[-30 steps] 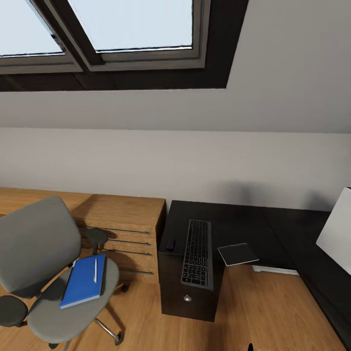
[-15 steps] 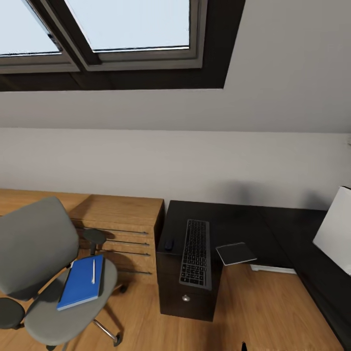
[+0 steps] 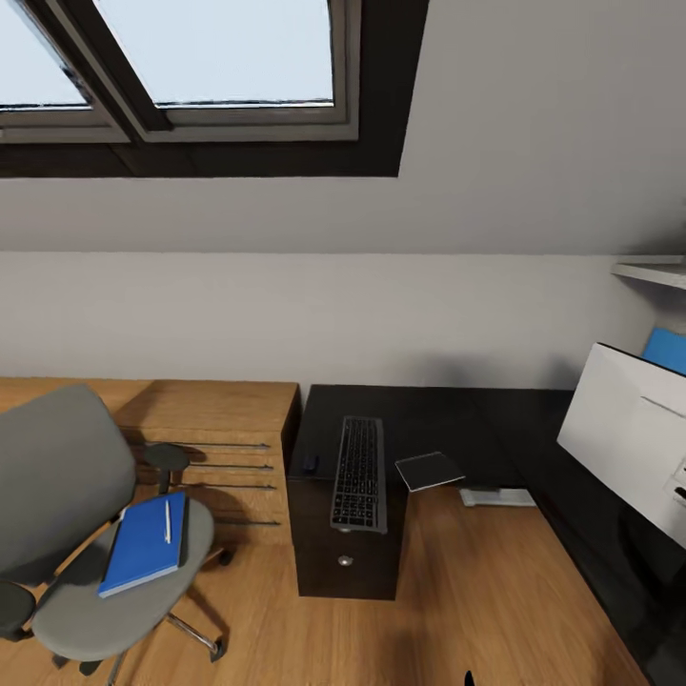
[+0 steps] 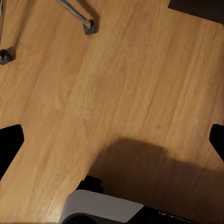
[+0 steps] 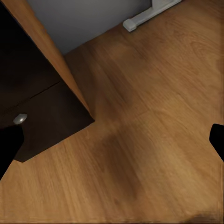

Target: In the bedroom, organize the workspace by keeping the computer under the desk, ensuring the monitor is on the desk, placing the keyboard on the desk next to the monitor, placing the mouse on the desk next to the keyboard, moving the folder from the swivel chair onto the desk next to the mouse, stacking the notebook on top of the folder with the pen on top of the notebook, and positioning the swivel chair next to the desk.

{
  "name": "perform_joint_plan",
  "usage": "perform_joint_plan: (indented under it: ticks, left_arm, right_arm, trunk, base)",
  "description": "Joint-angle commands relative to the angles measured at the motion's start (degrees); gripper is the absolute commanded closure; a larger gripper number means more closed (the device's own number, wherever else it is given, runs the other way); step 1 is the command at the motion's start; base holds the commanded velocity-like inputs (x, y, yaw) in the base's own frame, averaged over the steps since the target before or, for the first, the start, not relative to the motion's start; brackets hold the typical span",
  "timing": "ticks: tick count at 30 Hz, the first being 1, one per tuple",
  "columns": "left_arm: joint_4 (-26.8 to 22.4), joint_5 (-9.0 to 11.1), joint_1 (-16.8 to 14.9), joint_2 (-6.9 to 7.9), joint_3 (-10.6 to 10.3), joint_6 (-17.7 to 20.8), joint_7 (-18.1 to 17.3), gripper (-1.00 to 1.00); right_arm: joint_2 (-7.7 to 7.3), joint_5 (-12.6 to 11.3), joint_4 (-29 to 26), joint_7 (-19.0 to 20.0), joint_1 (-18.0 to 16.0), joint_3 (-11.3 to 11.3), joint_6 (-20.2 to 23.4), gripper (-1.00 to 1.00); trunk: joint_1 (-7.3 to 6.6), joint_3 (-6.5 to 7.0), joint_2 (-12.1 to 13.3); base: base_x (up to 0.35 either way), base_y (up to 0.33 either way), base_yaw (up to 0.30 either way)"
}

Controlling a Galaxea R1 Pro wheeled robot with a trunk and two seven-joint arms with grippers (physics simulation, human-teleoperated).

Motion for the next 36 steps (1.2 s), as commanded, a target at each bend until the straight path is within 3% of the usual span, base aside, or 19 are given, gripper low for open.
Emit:
perform_joint_plan:
  ticks: [1,8,11,17,22,24,25,28,30,31,34,36]
  left_arm:
    - [-0.01,0.56,-0.06,0.06,-0.48,-0.34,0.35,-1.0]
    - [-0.01,0.57,-0.06,0.11,-0.47,-0.36,0.35,-1.0]
    - [-4.63,0.31,-0.06,0.54,-0.46,-2.76,0.35,-1.0]
    - [-19.25,0.28,-0.06,3.61,-0.36,-3.37,0.65,-1.0]
    - [-32.85,0.57,-0.06,7.08,-0.02,3.94,2.33,-1.0]
    - [-38.03,0.69,-0.06,8.03,0.4,8.88,3.76,-1.0]
    - [-42.67,0.77,-0.06,8.61,1.16,14.02,5.51,-1.0]
    - [-48.6,0.88,-0.06,8.85,3.8,20.75,8.21,-1.0]
    - [-52.44,0.96,-0.06,8.63,6.21,24.25,9.43,-1.0]
    - [-56.28,1.0,-0.04,8.2,8.58,26.98,10.25,-1.0]
    - [-61.13,1.01,-0.03,7.62,11.58,30.17,10.95,-1.0]
    - [-63.3,1.01,-0.04,7.42,12.88,31.86,11.22,-1.0]
  right_arm:
    - [0.17,0.08,0.06,0.56,-0.04,-0.28,-0.13,-1.0]
    - [0.24,0.48,0.07,0.62,-0.04,-0.24,-0.16,-1.0]
    - [0.24,1.42,-3.09,0.47,-0.16,1.54,-0.37,-1.0]
    - [0.95,5.55,-13.91,-1.33,-0.28,3.98,0.72,-1.0]
    - [2.18,10.2,-24.09,-6.68,-0.3,5.08,6.17,-1.0]
    - [2.47,11.84,-29.32,-9.39,-0.3,5.42,10.6,-1.0]
    - [2.67,13.29,-34.72,-12.17,-0.34,5.87,16.72,-1.0]
    - [2.9,14.62,-42.91,-16.28,-0.49,6.78,28.7,-1.0]
    - [3.01,15.08,-48.16,-18.83,-1.01,7.24,37.93,-1.0]
    - [3.11,15.36,-52.91,-20.98,-2.14,7.57,47.13,-1.0]
    - [3.25,15.51,-59.05,-23.03,-4.48,7.75,58.66,-1.0]
    - [3.26,15.26,-62.61,-23.77,-5.81,7.64,63.81,-1.0]
  trunk:
    - [-0.02,-0.09,-0.07]
    - [-0.02,-0.09,-0.07]
    - [-0.02,-0.09,-0.07]
    - [-0.02,-0.09,-0.07]
    - [-0.02,-0.09,-0.07]
    - [-0.02,-0.09,-0.07]
    - [-0.02,-0.09,-0.07]
    - [-0.02,-0.09,-0.07]
    - [-0.02,-0.09,-0.07]
    - [-0.02,-0.09,-0.07]
    - [-0.02,-0.09,-0.07]
    - [-0.02,-0.09,-0.07]
  base:
    - [-0.119,0.0,-0.012]
    - [-0.03,0.0,-0.003]
    - [0.0,0.0,0.0]
    - [0.0,0.0,0.0]
    - [0.0,0.0,0.0]
    - [0.0,0.0,0.0]
    - [0.0,0.0,0.0]
    - [0.0,0.0,0.0]
    - [0.0,0.0,0.0]
    - [0.0,0.0,0.0]
    - [0.0,0.0,0.0]
    - [0.0,0.0,0.0]
